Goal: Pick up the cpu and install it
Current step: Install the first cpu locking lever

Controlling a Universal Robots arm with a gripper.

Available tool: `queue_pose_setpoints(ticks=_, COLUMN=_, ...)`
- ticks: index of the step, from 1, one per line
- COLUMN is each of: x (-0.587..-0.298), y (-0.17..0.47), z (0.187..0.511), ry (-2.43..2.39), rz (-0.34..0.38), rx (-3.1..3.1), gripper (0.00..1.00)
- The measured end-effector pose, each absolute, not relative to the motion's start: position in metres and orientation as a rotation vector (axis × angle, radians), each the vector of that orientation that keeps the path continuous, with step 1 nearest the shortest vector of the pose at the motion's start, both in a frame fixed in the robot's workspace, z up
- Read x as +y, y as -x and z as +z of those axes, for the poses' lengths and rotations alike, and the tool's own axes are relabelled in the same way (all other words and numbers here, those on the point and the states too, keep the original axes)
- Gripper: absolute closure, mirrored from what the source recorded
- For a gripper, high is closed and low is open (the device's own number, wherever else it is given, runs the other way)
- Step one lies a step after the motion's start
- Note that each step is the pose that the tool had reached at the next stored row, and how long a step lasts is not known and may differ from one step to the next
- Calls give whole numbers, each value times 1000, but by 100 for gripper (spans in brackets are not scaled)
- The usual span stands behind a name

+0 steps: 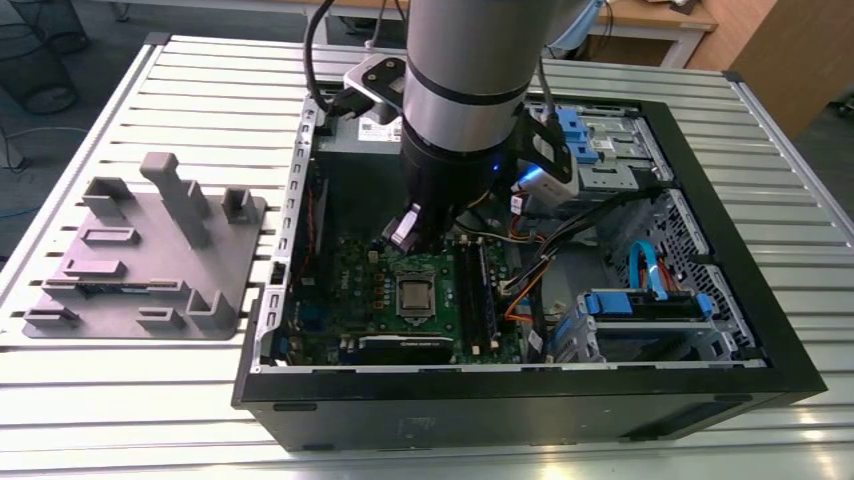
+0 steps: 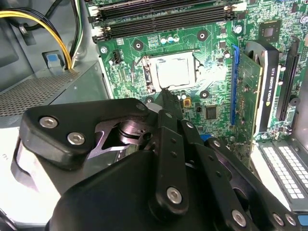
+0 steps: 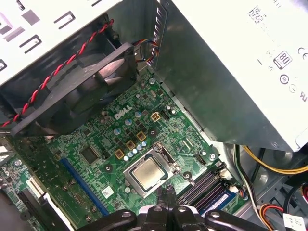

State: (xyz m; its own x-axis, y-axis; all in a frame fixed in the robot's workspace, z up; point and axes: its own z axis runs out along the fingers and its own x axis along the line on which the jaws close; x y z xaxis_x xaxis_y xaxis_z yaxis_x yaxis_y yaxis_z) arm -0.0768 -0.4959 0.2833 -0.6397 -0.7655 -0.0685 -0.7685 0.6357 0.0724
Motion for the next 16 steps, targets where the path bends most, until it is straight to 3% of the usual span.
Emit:
queue_pose_setpoints(ticks=9, x=-496, y=77, z=311, ry=1319, rz=147, rx=2813, gripper=89)
queue_pose_setpoints(ticks=16, x=-495, y=77, z=307, ry=1319, rz=147, rx=2813, gripper=89)
